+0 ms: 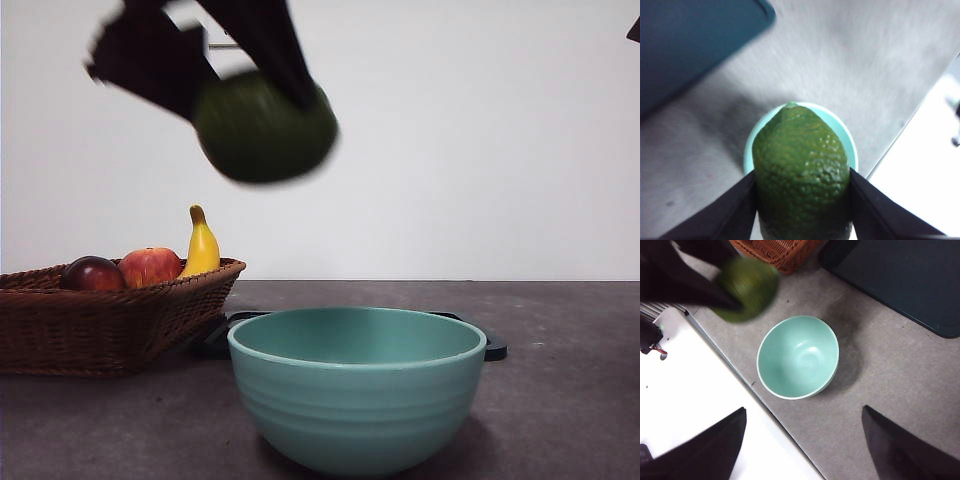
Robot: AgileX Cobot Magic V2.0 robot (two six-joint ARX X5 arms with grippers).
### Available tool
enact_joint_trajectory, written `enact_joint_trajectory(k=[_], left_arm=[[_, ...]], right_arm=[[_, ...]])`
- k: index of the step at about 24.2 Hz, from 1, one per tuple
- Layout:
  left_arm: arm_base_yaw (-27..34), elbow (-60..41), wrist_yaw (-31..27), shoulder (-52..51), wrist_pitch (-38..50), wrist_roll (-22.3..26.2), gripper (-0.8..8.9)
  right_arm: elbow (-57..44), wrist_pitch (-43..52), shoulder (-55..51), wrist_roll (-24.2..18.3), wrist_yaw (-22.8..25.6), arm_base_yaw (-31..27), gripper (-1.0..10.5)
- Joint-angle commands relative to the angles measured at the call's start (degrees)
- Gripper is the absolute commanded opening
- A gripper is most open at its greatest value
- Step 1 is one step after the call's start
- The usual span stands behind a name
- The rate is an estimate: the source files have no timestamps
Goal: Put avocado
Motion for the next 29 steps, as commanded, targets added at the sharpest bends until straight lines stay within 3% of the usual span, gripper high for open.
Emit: enact_joint_trajectory(k=[1,13,21,25,29], left_arm=[[-2.03,0.96,-1.40,3.72,2.16,0.48,1.81],[-7.91,0.96,-9.55,18.49,8.98,3.52,1.80],[-10.10,0.96,-9.75,21.75,10.05,3.50,1.87],[-10.43,0.96,-9.75,21.75,9.40,3.43,3.20],[-10.47,0.96,-9.75,21.73,8.02,3.04,3.25]], right_arm=[[1.05,0.48,0.42,0.61,0.24,0.28,3.7],[1.05,0.48,0.42,0.59,1.49,0.28,3.7],[1.05,0.52,0.44,0.57,1.49,0.28,3.7],[1.05,0.50,0.42,0.59,1.46,0.28,3.7],[1.05,0.50,0.42,0.59,1.46,0.28,3.7]])
